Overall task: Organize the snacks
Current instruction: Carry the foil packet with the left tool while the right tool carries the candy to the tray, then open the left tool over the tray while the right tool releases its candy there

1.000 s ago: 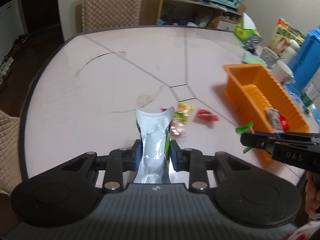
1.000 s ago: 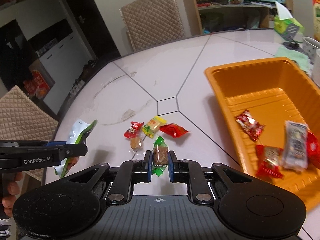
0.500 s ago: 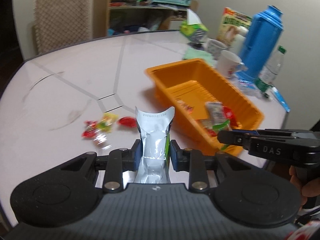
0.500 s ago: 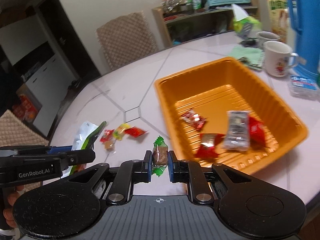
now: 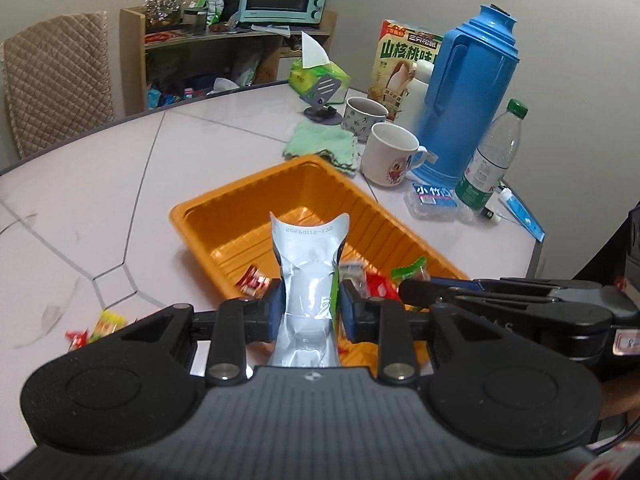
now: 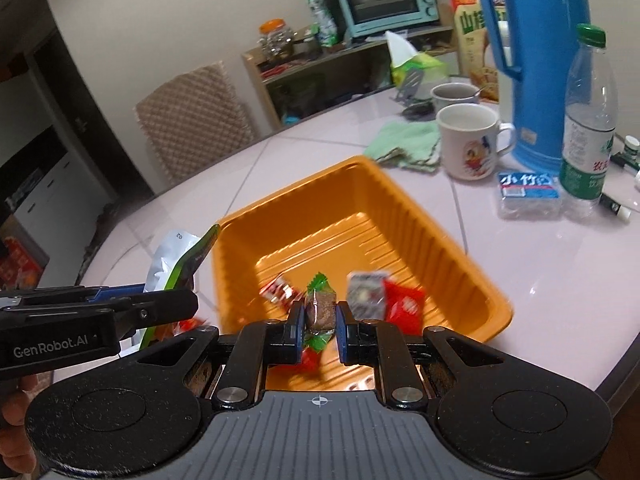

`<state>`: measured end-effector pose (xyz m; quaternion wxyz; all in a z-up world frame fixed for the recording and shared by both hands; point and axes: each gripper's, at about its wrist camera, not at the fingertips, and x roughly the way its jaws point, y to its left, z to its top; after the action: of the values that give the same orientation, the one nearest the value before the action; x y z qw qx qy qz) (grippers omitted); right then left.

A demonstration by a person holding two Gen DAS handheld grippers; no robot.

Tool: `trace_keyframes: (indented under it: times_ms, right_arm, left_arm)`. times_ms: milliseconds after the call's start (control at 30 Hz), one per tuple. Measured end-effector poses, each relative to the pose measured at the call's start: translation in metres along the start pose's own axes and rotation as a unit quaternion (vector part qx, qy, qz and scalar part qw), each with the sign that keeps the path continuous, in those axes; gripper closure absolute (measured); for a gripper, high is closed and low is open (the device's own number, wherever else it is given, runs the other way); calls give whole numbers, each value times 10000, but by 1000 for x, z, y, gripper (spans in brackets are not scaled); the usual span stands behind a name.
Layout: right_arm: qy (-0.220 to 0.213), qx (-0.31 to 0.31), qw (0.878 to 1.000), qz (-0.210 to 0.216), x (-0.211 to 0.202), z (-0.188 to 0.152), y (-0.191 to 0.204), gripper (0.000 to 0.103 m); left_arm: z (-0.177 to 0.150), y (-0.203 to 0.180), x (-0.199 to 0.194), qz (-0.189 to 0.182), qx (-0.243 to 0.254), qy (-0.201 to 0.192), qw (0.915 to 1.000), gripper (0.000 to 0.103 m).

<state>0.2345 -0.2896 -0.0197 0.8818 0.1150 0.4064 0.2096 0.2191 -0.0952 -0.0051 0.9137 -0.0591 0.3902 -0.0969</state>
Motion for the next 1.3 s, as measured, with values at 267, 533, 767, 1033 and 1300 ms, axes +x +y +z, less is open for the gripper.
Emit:
trace_keyframes:
  times_ms: [267, 533, 767, 1033, 1300]
  right_arm:
    - [-82, 84, 9999, 77, 29, 25, -19, 86]
    - [37, 128, 9999, 6, 70, 39, -36, 86]
    - [113, 225, 9997, -50, 87, 48, -47, 87]
    - [105, 287, 9995, -86, 91, 54, -51, 86]
    - [129, 319, 9994, -68, 94, 55, -50, 86]
  left_arm:
    - [25, -2, 47, 103, 0, 175, 9998, 76]
    - [42, 3, 93, 250, -1, 395, 9989, 76]
    - [53, 4, 121, 287, -5, 546, 9981, 76]
    - [60, 5, 135, 272, 16, 620, 9977, 76]
    - [60, 15, 130, 262, -27, 570, 9980, 74]
